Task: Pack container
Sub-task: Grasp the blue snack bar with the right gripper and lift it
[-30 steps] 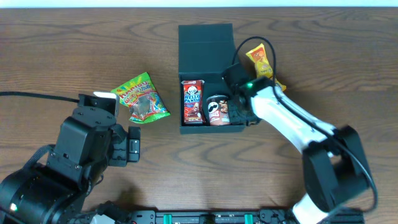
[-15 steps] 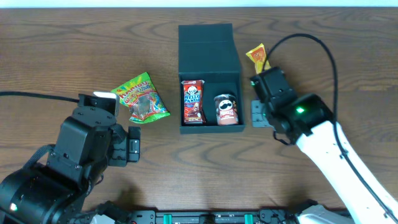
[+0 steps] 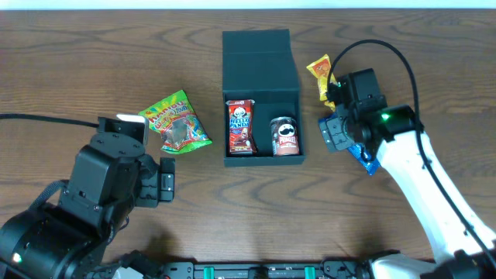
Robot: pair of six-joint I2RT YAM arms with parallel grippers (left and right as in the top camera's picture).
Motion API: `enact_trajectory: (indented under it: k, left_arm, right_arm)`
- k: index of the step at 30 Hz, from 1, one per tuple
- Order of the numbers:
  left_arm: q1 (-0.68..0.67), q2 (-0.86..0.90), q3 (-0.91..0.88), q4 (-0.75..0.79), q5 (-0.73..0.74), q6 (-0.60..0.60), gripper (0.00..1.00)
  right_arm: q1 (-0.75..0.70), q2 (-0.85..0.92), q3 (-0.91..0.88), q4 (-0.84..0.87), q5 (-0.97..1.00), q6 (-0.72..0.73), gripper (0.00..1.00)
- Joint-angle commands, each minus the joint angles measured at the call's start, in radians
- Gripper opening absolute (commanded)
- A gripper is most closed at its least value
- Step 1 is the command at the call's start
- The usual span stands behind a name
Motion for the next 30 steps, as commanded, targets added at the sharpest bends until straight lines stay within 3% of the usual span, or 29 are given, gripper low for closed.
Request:
enact_trajectory:
  k: [1, 9, 21, 30]
  left_arm:
    - [0.007, -0.004, 0.0, -0.003, -0.004, 0.022, 0.95]
    - [0.007, -0.004, 0.0, -0.003, -0.004, 0.022, 0.95]
    - [0.007, -0.004, 0.0, -0.003, -0.004, 0.021, 0.95]
    - [0.007, -0.004, 0.0, -0.003, -0.004, 0.022, 0.95]
  right_arm:
    - [-0.029, 0.05, -0.007, -0.002, -0.038, -0.258, 0.85]
    - [-0.146, 0.22, -0.007, 0.058, -0.03, -0.38, 0.85]
    - [-0.21, 0.413, -0.007, 0.137, -0.119, -0.42, 0.82]
    - [-0.21, 0.464, -0.007, 0.183, -0.131, -0.435, 0.71]
